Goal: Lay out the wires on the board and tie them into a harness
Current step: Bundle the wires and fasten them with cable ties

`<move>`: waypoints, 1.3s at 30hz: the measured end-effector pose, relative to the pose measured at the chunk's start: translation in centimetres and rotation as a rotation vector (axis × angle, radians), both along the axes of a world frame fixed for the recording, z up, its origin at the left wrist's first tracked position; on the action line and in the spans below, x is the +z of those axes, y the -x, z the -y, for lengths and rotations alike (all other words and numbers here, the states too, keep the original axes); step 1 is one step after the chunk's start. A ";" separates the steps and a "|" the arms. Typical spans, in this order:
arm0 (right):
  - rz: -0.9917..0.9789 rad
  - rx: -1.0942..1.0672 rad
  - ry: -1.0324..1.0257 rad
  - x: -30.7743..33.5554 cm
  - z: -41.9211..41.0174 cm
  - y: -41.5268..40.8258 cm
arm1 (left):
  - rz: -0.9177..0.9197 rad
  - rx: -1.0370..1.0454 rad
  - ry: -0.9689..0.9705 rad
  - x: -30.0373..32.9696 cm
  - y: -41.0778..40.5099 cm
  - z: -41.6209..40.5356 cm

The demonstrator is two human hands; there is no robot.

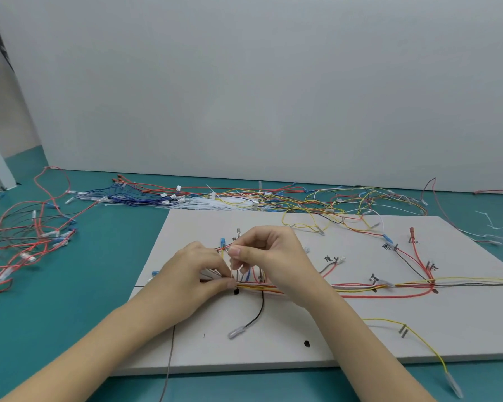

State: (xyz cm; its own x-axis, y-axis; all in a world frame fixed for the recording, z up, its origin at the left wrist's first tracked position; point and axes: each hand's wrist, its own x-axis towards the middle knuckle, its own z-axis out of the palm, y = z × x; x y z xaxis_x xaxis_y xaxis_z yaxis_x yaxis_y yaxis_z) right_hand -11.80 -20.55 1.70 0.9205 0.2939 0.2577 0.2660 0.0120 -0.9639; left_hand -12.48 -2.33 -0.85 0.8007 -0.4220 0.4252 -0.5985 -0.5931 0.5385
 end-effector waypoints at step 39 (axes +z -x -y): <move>-0.041 -0.044 0.158 -1.2 -1.7 0.5 | 0.087 0.004 -0.060 -0.2 0.8 1.0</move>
State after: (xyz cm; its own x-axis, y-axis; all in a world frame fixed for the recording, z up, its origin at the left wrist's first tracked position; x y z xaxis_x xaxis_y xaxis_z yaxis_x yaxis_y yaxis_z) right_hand -12.28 -18.83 0.46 0.9422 0.2866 0.1735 0.2234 -0.1516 -0.9629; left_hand -13.31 -3.32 -1.10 0.7636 -0.4457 0.4672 -0.6391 -0.6250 0.4483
